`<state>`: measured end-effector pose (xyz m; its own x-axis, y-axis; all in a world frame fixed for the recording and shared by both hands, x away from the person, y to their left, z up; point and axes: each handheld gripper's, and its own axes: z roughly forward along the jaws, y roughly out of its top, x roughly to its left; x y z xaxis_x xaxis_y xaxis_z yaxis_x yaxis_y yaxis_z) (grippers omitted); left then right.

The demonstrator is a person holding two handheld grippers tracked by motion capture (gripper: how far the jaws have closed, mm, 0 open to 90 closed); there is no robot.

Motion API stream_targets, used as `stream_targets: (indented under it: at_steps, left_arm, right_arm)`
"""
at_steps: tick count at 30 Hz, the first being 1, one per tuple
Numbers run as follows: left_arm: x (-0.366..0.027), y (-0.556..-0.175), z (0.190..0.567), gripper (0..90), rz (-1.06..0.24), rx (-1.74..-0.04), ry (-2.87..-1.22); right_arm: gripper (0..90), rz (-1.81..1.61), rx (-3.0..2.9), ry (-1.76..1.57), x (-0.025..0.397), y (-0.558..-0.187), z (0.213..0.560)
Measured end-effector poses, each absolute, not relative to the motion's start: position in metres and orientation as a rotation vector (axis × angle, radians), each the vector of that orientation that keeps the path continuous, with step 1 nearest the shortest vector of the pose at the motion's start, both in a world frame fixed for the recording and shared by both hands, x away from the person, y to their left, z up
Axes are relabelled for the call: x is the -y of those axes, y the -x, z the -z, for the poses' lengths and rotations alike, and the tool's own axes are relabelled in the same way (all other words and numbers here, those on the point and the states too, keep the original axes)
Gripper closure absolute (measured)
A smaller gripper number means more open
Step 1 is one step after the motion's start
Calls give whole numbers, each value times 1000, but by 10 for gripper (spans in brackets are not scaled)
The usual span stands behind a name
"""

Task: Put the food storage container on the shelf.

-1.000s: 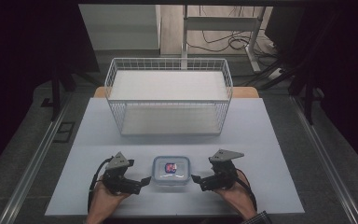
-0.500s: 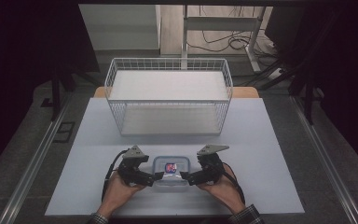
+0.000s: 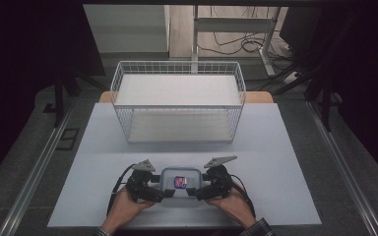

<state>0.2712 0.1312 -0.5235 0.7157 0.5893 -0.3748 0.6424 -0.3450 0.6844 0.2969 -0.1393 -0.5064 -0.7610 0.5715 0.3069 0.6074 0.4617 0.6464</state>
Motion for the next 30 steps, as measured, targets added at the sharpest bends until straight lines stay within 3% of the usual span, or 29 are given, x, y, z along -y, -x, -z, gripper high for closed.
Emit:
stream_targets:
  at_steps: [4,5,10,30]
  left_arm:
    - [-139,-265,522,369,85,-943,-2017]
    - [-146,-264,522,406,115,-950,-1983]
    - [-153,-262,524,498,156,-933,-1951]
    - [-167,-268,535,575,281,-900,-1846]
  right_arm:
    - [270,1207,2641,1059,145,-293,504]
    - [341,1228,2634,1047,149,-291,503]
    - [496,1334,2557,1060,161,-292,499]
    - [560,1364,2350,1054,177,-297,510]
